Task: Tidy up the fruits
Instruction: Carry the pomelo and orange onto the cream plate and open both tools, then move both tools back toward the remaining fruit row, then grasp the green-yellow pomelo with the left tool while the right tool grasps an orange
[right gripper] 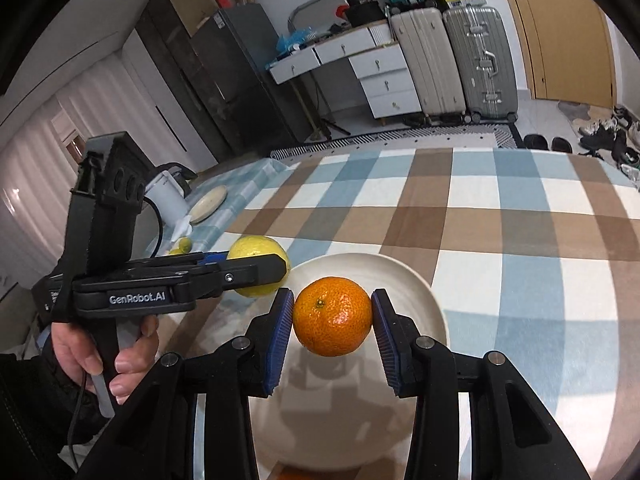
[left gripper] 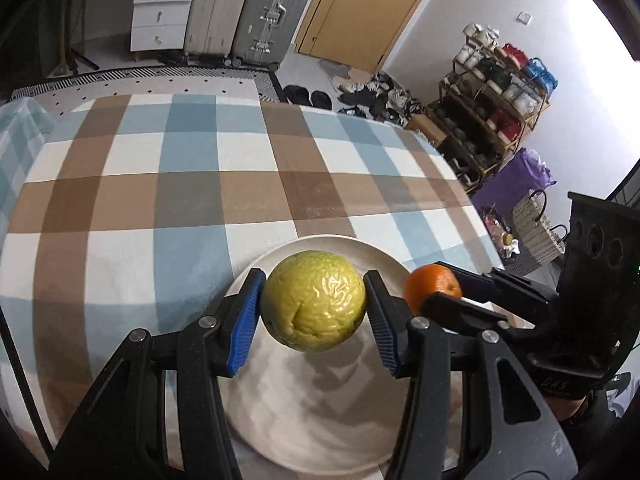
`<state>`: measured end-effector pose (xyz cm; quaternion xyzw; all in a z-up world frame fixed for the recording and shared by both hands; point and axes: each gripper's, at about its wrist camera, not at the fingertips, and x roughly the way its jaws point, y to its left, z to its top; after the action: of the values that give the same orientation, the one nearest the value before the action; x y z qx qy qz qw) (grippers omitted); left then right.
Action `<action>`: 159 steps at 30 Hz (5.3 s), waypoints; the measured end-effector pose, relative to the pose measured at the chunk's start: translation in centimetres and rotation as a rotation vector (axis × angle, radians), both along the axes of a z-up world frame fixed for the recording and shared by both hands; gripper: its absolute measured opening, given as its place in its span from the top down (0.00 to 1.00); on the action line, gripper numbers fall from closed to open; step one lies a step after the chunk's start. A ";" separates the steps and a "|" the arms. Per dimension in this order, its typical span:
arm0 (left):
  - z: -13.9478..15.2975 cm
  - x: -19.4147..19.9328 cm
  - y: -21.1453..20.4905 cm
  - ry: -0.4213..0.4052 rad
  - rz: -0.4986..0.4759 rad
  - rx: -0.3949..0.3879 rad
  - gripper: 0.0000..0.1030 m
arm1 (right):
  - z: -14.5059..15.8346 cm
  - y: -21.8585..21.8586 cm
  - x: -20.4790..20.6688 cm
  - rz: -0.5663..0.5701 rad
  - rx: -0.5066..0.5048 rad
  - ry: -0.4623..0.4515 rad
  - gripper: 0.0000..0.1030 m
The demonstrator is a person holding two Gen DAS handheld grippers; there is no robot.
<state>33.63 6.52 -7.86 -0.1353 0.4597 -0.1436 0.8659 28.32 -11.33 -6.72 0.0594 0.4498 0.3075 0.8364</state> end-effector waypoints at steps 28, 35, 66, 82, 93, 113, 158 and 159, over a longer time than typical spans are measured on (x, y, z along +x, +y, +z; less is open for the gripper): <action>-4.1 2.6 -1.7 0.060 -0.035 0.026 0.51 | -4.8 2.2 2.8 0.001 -0.159 -0.014 0.53; -2.2 0.7 -1.8 0.023 -0.030 0.039 0.38 | -3.2 1.4 1.9 -0.025 -0.136 -0.031 0.45; 9.2 -23.9 -5.5 -0.298 0.067 0.238 0.01 | 9.1 -3.5 -18.7 -0.164 -0.087 -0.260 0.06; 4.8 -31.7 -6.7 -0.252 0.054 0.226 0.01 | 5.4 -4.9 -25.7 -0.214 -0.067 -0.186 0.00; -0.1 -29.8 -6.0 -0.126 0.021 0.146 0.01 | 2.0 -5.5 -26.7 -0.238 -0.057 -0.127 0.00; -4.1 -25.1 -7.0 -0.030 -0.021 0.033 0.02 | -0.7 -7.4 -25.4 -0.245 0.007 -0.112 0.00; -5.0 -24.9 1.3 -0.068 0.001 -0.131 0.56 | -3.0 -3.5 -17.2 -0.167 -0.056 0.033 0.00; -5.0 -25.1 1.5 -0.070 0.005 -0.129 0.56 | -3.1 -3.1 -17.0 -0.157 -0.061 0.034 0.01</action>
<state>8.58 8.01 -12.89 -0.1871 0.4183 -0.1753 0.8714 11.37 -14.39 -9.87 0.0744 0.4670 0.2261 0.8516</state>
